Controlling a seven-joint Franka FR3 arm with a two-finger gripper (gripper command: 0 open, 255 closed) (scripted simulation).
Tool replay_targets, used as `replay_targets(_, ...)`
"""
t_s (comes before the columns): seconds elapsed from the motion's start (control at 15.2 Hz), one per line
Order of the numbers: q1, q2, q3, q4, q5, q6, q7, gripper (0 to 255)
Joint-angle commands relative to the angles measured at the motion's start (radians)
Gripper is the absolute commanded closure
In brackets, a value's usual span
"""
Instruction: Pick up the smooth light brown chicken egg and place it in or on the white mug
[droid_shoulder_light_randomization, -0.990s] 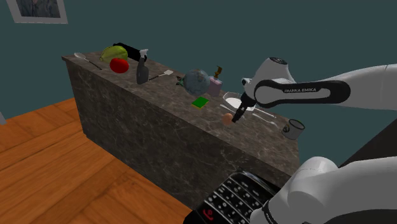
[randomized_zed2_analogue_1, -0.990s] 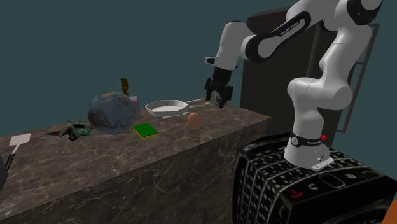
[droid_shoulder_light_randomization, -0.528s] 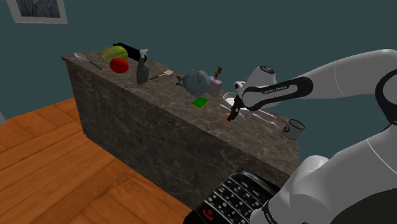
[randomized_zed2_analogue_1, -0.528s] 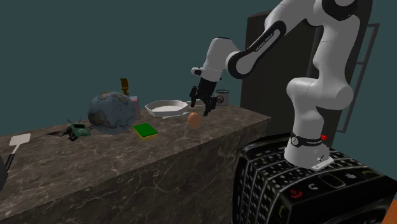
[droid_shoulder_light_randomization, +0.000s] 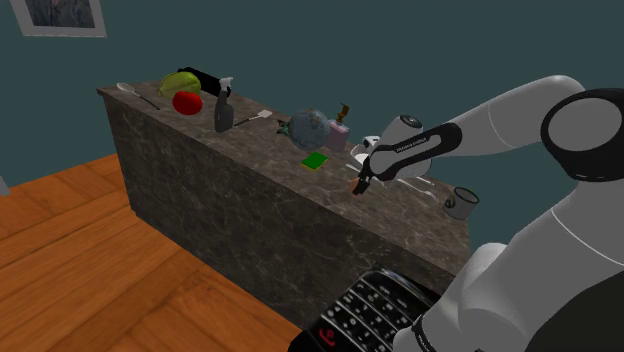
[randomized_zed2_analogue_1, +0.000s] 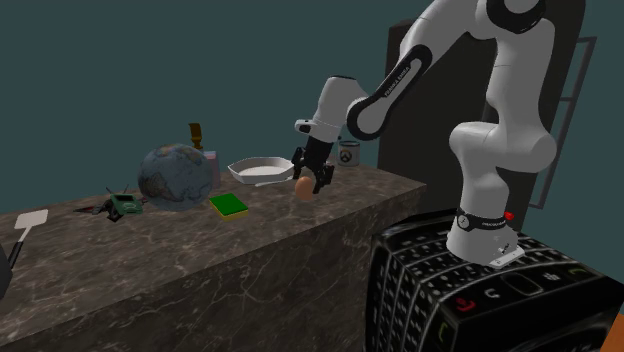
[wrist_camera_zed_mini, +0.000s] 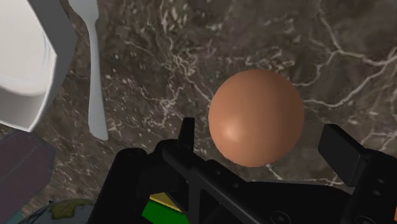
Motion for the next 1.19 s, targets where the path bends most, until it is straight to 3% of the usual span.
replay_targets(0.0,0.008,0.022,-0.007,0.001,0.027,0.02,-0.02,0)
replay_targets(0.46,0.008,0.022,-0.007,0.001,0.027,0.02,-0.02,0)
replay_targets(0.53,0.008,0.022,-0.007,0.001,0.027,0.02,-0.02,255)
replay_targets(1.12,0.008,0.022,-0.007,0.001,0.027,0.02,-0.021,255)
